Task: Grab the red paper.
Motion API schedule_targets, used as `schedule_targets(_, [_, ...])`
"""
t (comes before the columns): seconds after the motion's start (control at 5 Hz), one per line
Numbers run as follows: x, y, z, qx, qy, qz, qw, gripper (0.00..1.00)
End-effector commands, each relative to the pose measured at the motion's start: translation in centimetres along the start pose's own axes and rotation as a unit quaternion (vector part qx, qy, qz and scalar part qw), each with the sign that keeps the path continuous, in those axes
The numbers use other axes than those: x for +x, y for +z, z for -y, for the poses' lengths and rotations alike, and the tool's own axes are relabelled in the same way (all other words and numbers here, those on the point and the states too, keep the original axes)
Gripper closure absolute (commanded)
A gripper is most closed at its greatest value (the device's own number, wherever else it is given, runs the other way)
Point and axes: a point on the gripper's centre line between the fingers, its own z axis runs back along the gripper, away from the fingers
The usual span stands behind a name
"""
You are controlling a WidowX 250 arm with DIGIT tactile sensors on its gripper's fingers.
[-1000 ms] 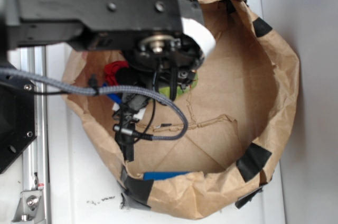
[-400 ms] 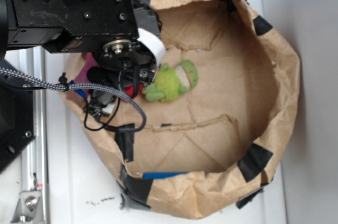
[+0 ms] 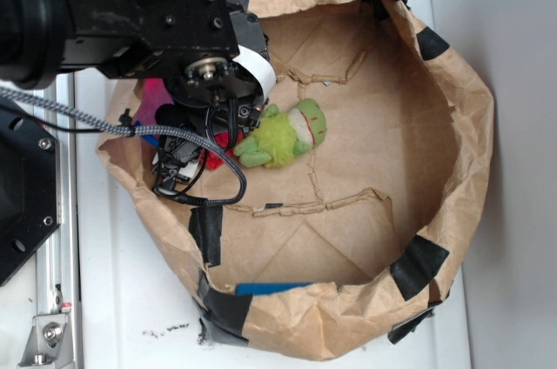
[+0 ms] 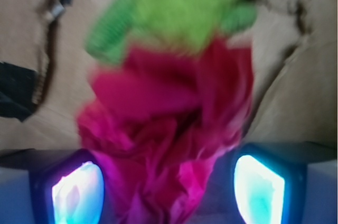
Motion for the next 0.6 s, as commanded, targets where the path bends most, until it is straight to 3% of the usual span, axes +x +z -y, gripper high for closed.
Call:
schedule_targets(0.0, [-0.3, 0.33, 0.18, -0.002, 0.009, 0.013, 1.0, 0.0])
schedule_targets(0.2, [-0.1, 0.32, 0.35, 0.007, 0.024, 0.022, 0.999, 1.0])
schedule_targets(0.4, [-0.08, 0.29, 0.25, 0.01, 0.021, 0.024, 0.999, 1.0])
